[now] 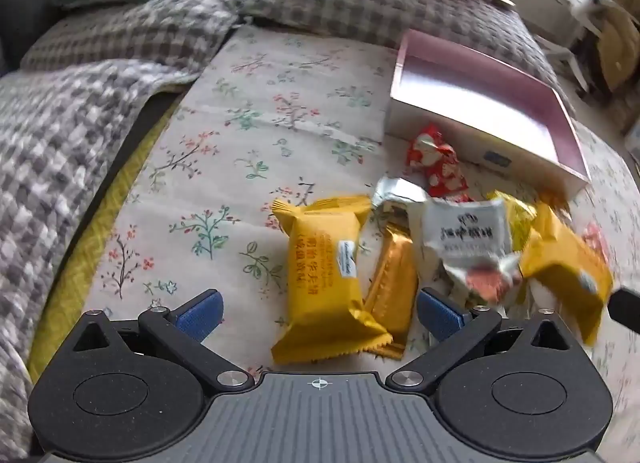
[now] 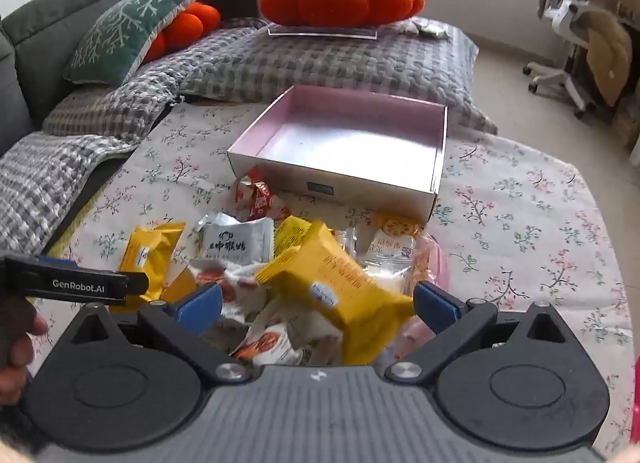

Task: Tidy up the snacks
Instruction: 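Close the left and right grippers on two yellow waffle sandwich packs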

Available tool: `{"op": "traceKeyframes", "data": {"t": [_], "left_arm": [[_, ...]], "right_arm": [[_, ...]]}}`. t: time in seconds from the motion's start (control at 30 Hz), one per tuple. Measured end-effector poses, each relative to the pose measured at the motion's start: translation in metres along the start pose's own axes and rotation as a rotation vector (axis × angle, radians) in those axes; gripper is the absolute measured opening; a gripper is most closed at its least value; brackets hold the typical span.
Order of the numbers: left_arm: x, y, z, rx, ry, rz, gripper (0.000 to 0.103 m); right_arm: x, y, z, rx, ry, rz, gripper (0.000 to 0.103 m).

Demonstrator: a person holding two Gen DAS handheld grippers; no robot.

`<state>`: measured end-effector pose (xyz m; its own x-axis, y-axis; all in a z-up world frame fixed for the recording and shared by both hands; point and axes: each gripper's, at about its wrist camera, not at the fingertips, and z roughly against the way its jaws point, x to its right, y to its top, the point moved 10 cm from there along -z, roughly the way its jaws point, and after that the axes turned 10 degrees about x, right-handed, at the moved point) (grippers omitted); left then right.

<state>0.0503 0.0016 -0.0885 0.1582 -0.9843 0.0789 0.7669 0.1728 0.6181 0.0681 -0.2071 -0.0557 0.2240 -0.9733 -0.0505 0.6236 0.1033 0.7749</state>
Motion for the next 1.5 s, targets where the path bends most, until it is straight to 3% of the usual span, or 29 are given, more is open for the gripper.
{"op": "traceKeyframes", "data": {"t": [0.13, 0.33, 0.53, 0.83, 0.93, 1.0, 1.1, 1.17, 1.3, 1.5], "left_arm": [[0.003, 0.006, -0.008, 0.007, 0.024, -0.003, 0.103], [0.000, 0.000, -0.028, -0.034, 0.042, 0.014, 0.101], [0.009, -0.007, -0.037, -0.050, 0.040, 0.012, 0.101], [0.008, -0.012, -0.051, -0.078, 0.021, 0.019, 0.092], [0.007, -0.009, -0.050, -0.055, 0.016, 0.006, 0.085], [0.007, -0.007, -0.048, -0.039, 0.014, -0.004, 0.077], [0.009, -0.006, -0.046, -0.035, -0.007, 0.004, 0.060], [0.009, -0.003, -0.045, -0.025, 0.011, -0.015, 0.040], [0.009, -0.003, -0.045, -0.025, -0.010, 0.010, 0.039], [0.010, 0.001, -0.038, -0.011, -0.021, 0.012, 0.038]], "right_arm": [[0.000, -0.006, -0.010, 0.003, 0.012, 0.110, 0.101], [-0.003, -0.004, -0.029, -0.047, 0.097, 0.198, 0.097], [-0.006, -0.018, -0.042, -0.083, 0.101, 0.325, 0.092], [-0.007, -0.023, -0.062, -0.129, 0.114, 0.351, 0.081], [-0.008, -0.027, -0.066, -0.145, 0.117, 0.353, 0.075], [-0.007, -0.030, -0.067, -0.156, 0.114, 0.347, 0.066], [-0.002, -0.032, -0.069, -0.168, 0.104, 0.325, 0.059], [-0.003, -0.032, -0.070, -0.173, 0.106, 0.315, 0.058], [-0.006, -0.032, -0.068, -0.175, 0.118, 0.305, 0.043], [-0.006, -0.028, -0.065, -0.164, 0.126, 0.263, 0.039]]}}
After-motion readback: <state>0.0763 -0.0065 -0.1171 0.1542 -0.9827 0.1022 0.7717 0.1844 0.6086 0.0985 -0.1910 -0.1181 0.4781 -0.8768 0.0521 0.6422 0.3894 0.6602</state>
